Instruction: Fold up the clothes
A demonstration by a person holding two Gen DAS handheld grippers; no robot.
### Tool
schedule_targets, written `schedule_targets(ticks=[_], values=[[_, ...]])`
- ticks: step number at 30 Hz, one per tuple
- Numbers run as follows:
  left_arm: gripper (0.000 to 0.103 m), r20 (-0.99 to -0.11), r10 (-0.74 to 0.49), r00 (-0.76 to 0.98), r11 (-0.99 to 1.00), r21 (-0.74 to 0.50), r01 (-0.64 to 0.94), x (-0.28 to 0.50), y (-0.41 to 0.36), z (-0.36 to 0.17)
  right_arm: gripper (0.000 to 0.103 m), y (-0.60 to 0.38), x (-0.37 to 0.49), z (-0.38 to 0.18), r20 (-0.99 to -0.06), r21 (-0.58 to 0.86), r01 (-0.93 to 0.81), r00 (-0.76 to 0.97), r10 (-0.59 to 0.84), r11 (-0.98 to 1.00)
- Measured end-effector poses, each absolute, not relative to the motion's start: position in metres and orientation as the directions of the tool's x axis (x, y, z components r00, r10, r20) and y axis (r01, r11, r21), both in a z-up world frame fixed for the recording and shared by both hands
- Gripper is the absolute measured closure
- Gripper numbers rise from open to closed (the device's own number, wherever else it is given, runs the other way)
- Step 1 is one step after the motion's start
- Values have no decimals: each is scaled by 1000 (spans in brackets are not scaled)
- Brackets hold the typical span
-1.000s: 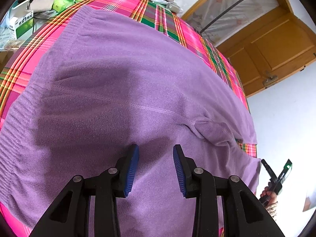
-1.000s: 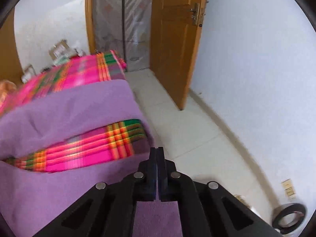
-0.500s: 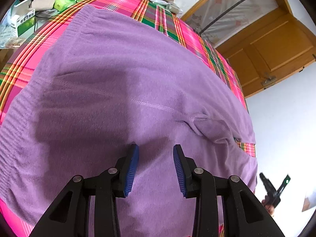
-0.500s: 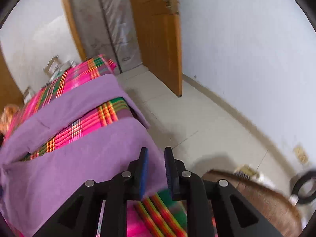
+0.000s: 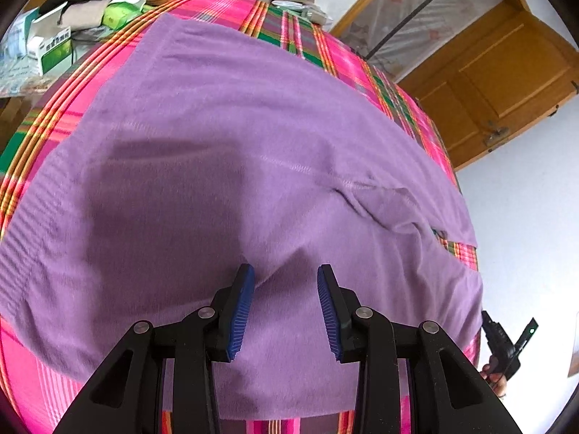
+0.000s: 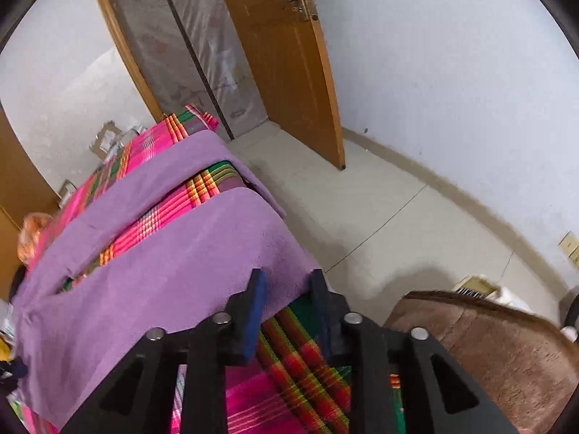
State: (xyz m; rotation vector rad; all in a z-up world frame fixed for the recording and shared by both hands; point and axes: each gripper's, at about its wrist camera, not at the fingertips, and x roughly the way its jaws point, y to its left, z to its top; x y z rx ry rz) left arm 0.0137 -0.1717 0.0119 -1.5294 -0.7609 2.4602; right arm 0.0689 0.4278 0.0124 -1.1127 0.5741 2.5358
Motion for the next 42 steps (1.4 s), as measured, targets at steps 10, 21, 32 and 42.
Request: schedule_targets(ticks=[10, 21, 32, 42], values=[[66, -795, 375, -477, -864, -486, 132, 21, -172, 10, 96, 426, 79, 17, -753, 171, -451, -633, 179, -876], [66, -791, 382, -477, -860, -494, 130, 25, -173, 9, 93, 413, 82, 34, -728, 86, -496, -624, 286, -864], [66, -781, 361, -509, -847, -503, 172, 51, -200, 7, 88, 315, 56, 31, -710, 55, -175, -699, 85, -983], [66, -774, 320, -546, -817, -517, 255, 80, -247, 5, 88, 253, 37, 19, -748, 57, -24, -663, -27, -998]])
